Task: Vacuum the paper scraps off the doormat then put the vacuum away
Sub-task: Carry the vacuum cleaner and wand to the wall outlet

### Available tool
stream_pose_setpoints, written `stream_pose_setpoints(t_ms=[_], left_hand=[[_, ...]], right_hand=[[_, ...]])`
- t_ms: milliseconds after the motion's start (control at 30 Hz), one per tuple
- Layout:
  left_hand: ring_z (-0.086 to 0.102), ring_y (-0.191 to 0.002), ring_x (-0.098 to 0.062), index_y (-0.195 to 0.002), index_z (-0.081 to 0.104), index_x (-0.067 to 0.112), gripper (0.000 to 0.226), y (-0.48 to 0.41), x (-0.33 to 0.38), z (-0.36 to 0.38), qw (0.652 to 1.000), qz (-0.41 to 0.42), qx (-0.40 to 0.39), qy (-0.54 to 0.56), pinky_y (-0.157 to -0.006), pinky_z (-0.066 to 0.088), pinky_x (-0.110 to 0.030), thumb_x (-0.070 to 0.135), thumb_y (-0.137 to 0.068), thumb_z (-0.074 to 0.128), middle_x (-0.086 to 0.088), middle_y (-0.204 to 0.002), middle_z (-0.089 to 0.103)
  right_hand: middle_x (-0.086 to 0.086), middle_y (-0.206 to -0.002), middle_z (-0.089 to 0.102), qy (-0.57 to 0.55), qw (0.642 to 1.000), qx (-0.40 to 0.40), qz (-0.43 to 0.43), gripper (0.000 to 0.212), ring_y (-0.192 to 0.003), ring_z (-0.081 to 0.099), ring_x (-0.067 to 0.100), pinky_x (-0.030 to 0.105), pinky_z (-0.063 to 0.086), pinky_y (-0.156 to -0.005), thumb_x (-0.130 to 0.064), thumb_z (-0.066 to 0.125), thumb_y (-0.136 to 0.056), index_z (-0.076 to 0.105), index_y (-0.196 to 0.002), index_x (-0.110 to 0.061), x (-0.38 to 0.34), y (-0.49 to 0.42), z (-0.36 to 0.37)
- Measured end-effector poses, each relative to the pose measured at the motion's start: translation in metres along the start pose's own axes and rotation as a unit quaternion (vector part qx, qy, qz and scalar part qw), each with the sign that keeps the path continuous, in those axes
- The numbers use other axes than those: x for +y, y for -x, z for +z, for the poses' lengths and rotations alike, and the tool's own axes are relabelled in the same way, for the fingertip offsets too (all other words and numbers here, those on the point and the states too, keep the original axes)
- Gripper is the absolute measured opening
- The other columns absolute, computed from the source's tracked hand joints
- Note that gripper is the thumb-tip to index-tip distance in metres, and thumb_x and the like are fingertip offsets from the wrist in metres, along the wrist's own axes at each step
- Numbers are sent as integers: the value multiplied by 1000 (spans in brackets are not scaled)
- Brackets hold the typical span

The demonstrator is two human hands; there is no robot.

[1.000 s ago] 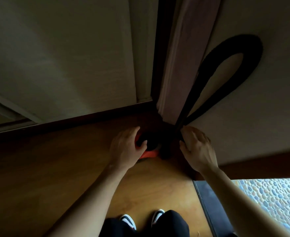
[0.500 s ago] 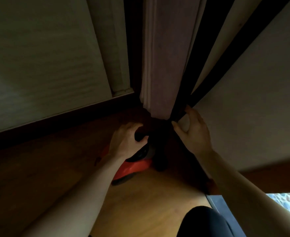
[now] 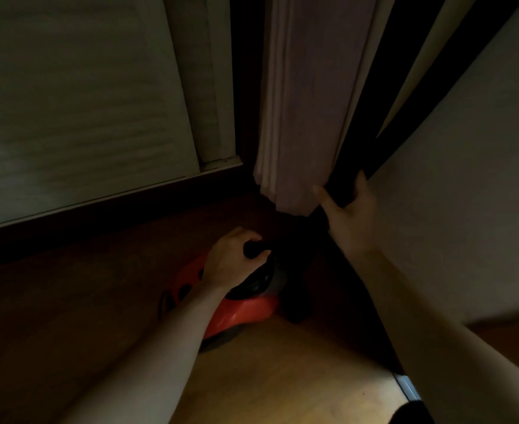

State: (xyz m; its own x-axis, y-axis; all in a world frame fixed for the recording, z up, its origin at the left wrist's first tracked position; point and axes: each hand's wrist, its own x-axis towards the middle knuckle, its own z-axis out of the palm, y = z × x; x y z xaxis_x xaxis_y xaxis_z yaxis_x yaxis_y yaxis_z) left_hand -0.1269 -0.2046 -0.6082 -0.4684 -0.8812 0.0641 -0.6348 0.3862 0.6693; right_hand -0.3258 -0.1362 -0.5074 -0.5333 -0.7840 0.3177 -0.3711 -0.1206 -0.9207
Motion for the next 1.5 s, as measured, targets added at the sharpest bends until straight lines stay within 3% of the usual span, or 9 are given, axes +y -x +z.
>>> stream_pose_setpoints(t_ms=[200,333,467,600,867,1033,1233,1400,1500], left_hand=[[68,-89,-15,-97,71,30,37,-6,-8,-5,994,-50,-43,-82,-72,55,-29,61,-75,68,6,-95,72],[69,-91,-16,-97,71,34,38,3,-10,-8,993,-84,-54,-55,-71,53,-26,65,-76,66,7,-96,73],[68,-99,-14,-111,73,27,45,14,-12,-18,994,-93,-44,-18,-81,56,-28,58,-78,71,6,-107,73],[68,-97,-8,-107,75,27,41,26,-13,-31,993,-111,-5,42,-84,57,-27,55,-77,73,9,-104,74],[64,-80,6,-90,74,33,15,36,16,-88,984,-143,32,106,-63,50,-10,42,-79,78,19,-83,69],[66,-79,5,-87,76,30,15,53,73,-167,982,-149,53,102,-64,50,-9,40,-77,81,20,-81,70],[67,-76,0,-76,73,29,17,76,188,-311,981,-169,58,79,-60,45,-11,45,-76,79,18,-72,68],[68,-87,-1,-94,77,24,27,100,288,-432,977,-178,62,100,-77,56,-23,46,-77,78,13,-89,74],[66,-86,0,-97,76,22,23,112,352,-502,981,-156,61,98,-70,47,-5,39,-81,77,16,-89,71]], right_hand=[[-3,-120,68,-46,999,17,-17,39,-111,64,0,13,48,-98,-11,71,-94,59,-132,-7,-3,13,6],[-5,-119,66,-67,997,18,-29,42,-110,62,-7,11,47,-96,-6,69,-95,56,-135,-2,-8,24,6],[-9,-118,66,-79,997,5,-26,40,-115,63,4,22,49,-103,0,67,-95,58,-132,-12,-12,28,5],[-2,-92,65,-65,998,-10,-7,17,-91,63,15,41,55,-89,0,69,-91,62,-105,-6,-13,26,8],[-10,-84,64,-95,995,-8,4,12,-77,60,-8,10,48,-73,-6,72,-91,65,-99,-11,-78,11,24],[-18,-79,64,-113,993,-33,25,10,-79,62,-5,15,50,-74,-8,70,-92,63,-97,-14,-164,-7,19],[15,-83,65,-91,993,-68,32,10,-81,64,33,44,55,-71,-11,70,-89,63,-93,-4,-324,-24,-9],[15,-74,63,-87,989,-95,75,11,-71,62,42,59,54,-62,-29,71,-84,60,-85,-26,-469,-39,-39],[14,-70,63,-76,991,-91,63,13,-66,62,39,58,54,-59,-31,72,-85,59,-84,-26,-554,-47,-61]])
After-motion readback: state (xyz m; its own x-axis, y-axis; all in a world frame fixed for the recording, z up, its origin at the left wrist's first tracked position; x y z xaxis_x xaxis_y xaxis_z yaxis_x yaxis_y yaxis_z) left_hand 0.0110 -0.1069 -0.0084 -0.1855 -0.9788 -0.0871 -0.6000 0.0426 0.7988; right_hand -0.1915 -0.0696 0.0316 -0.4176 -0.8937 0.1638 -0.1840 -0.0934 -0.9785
